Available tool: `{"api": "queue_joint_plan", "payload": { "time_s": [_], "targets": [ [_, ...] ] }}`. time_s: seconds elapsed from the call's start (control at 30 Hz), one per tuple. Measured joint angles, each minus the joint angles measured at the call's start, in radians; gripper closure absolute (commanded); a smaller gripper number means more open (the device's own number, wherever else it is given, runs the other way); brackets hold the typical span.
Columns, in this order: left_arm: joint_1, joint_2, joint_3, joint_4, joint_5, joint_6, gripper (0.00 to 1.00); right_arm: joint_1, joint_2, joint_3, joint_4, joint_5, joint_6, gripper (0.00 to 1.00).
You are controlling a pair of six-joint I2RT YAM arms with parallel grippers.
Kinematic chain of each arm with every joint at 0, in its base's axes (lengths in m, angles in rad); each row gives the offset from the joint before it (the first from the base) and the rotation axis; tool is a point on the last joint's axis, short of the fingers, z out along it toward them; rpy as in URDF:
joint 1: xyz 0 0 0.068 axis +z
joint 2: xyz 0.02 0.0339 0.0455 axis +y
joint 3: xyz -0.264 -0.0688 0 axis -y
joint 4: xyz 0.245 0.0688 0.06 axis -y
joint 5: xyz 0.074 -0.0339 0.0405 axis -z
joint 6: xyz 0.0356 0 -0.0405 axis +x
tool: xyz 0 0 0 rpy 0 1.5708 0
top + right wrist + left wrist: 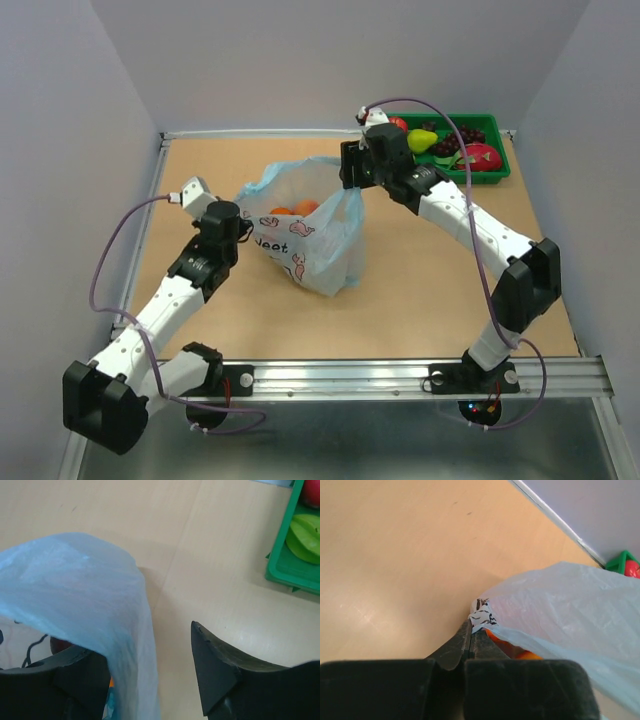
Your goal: Untie the knot of the plastic bag and take out the fruit
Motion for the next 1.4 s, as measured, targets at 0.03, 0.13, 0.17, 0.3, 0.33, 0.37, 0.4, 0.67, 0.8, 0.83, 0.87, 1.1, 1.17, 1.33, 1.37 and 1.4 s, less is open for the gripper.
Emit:
{"api": "queue_joint_plan", "payload": {
  "time_s": [0.03,0.13,0.17,0.3,0.33,0.37,0.4,0.67,0.8,0.83,0.87,1.1,1.17,1.33,1.37,1.4],
  "targets": [
    [0.001,0.019,0.029,-0.014,0.012,0.025,1.0,0.001,-0.003,0.0,0.0,-0.005,-0.006,0.31],
    [0.001,0.062,0.11,-0.04,0.063,0.097,1.0,0.04,-0.056,-0.015,-0.005,-0.018,-0.04,0.3],
    [0.001,0.071,0.136,-0.053,0.084,0.123,1.0,0.064,-0.082,-0.017,-0.005,-0.018,-0.052,0.3],
    [0.001,0.085,0.205,-0.074,0.142,0.2,1.0,0.174,-0.183,-0.017,0.003,-0.018,-0.099,0.3],
    [0.001,0.09,0.22,-0.085,0.148,0.22,1.0,0.21,-0.211,-0.017,0.007,-0.02,-0.115,0.3],
    [0.001,0.094,0.229,-0.089,0.151,0.232,1.0,0.23,-0.224,-0.017,0.011,-0.022,-0.128,0.3],
    [0.001,0.101,0.24,-0.091,0.155,0.248,1.0,0.255,-0.238,-0.016,0.016,-0.024,-0.135,0.31],
    [0.001,0.129,0.249,-0.086,0.174,0.32,1.0,0.288,-0.133,-0.04,0.042,-0.035,-0.166,0.51],
    [0.001,0.129,0.229,-0.075,0.175,0.332,1.0,0.326,-0.072,-0.184,0.056,-0.04,-0.138,0.72],
    [0.001,0.129,0.221,-0.072,0.175,0.334,1.0,0.35,-0.063,-0.239,0.055,-0.032,-0.124,0.74],
    [0.001,0.129,0.217,-0.07,0.175,0.335,1.0,0.399,-0.057,-0.299,0.052,-0.015,-0.109,0.78],
    [0.001,0.148,0.193,-0.064,0.201,0.331,1.0,0.654,-0.057,-0.57,0.106,-0.005,0.027,0.85],
    [0.001,0.155,0.193,-0.064,0.208,0.33,1.0,0.661,-0.057,-0.606,0.108,-0.007,0.063,0.84],
    [0.001,0.143,0.158,-0.06,0.244,0.325,1.0,0.65,-0.137,-0.62,0.105,0.005,0.102,0.47],
    [0.001,0.132,0.142,-0.063,0.253,0.325,1.0,0.65,-0.173,-0.617,0.103,0.014,0.104,0.41],
    [0.001,0.125,0.13,-0.067,0.263,0.326,1.0,0.649,-0.214,-0.602,0.095,0.025,0.103,0.39]
  ]
}}
